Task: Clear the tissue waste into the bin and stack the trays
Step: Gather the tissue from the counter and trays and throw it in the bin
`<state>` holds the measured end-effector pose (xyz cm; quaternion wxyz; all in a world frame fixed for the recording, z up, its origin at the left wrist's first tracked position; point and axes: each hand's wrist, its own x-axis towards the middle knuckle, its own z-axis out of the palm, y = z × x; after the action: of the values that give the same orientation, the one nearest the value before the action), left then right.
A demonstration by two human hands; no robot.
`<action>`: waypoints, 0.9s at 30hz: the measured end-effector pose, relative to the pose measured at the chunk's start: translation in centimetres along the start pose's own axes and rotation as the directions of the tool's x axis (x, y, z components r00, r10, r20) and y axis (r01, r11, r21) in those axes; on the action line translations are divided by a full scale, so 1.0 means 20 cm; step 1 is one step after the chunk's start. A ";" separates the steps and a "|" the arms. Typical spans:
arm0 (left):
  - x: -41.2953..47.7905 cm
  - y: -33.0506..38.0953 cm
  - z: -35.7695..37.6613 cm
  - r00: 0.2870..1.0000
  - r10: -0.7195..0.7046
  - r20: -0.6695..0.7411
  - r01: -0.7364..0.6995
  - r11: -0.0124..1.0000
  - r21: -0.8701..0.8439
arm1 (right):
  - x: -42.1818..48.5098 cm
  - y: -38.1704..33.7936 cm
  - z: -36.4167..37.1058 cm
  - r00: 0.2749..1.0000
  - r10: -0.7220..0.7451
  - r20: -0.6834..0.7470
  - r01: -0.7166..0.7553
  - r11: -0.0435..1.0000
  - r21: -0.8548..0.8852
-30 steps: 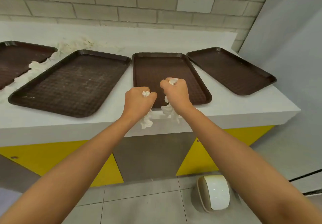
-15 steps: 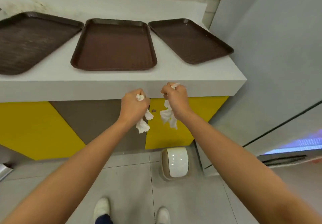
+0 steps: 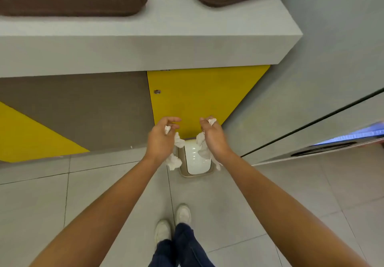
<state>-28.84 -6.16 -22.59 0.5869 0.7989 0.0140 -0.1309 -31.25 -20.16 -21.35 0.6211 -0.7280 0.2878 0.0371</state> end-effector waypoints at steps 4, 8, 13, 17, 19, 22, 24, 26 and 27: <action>0.09 -0.26 0.10 0.998 -0.065 0.020 0.065 0.998 -0.019 | 0.17 0.29 0.00 0.996 0.085 -0.037 -0.087 0.996 -0.033; 0.16 -0.51 0.20 0.993 -0.112 0.048 0.111 0.993 0.027 | 0.35 0.56 0.01 0.978 0.171 -0.122 -0.168 0.985 0.037; 0.27 -0.83 0.35 0.988 -0.153 0.012 0.152 0.986 0.067 | 0.53 0.90 0.03 0.949 0.224 -0.220 -0.219 0.975 0.047; 0.33 -1.07 0.48 0.985 -0.172 0.007 0.171 0.982 0.075 | 0.66 1.17 0.04 0.938 0.228 -0.261 -0.231 0.973 0.019; 0.36 -1.18 0.53 0.986 -0.168 0.011 0.167 0.982 0.086 | 0.71 1.30 0.05 0.934 0.244 -0.260 -0.254 0.967 -0.005; 0.37 -1.31 0.60 0.987 -0.159 0.030 0.155 0.981 0.115 | 0.76 1.46 0.09 0.920 0.306 -0.244 -0.325 0.945 -0.042; 0.38 -1.36 0.63 0.987 -0.157 0.042 0.151 0.981 0.125 | 0.77 1.54 0.12 0.898 0.377 -0.225 -0.382 0.924 0.022; 0.39 -1.40 0.65 0.987 -0.157 0.041 0.150 0.980 0.131 | 0.77 1.59 0.13 0.856 0.483 -0.184 -0.457 0.873 0.169; 0.40 -1.42 0.65 0.987 -0.156 0.040 0.149 0.980 0.131 | 0.76 1.61 0.13 0.829 0.535 -0.165 -0.495 0.838 0.230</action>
<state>-28.68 -10.69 -54.45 0.5232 0.8277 0.0520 -0.1962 -32.71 -25.50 -56.63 0.6138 -0.5642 0.5438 0.0962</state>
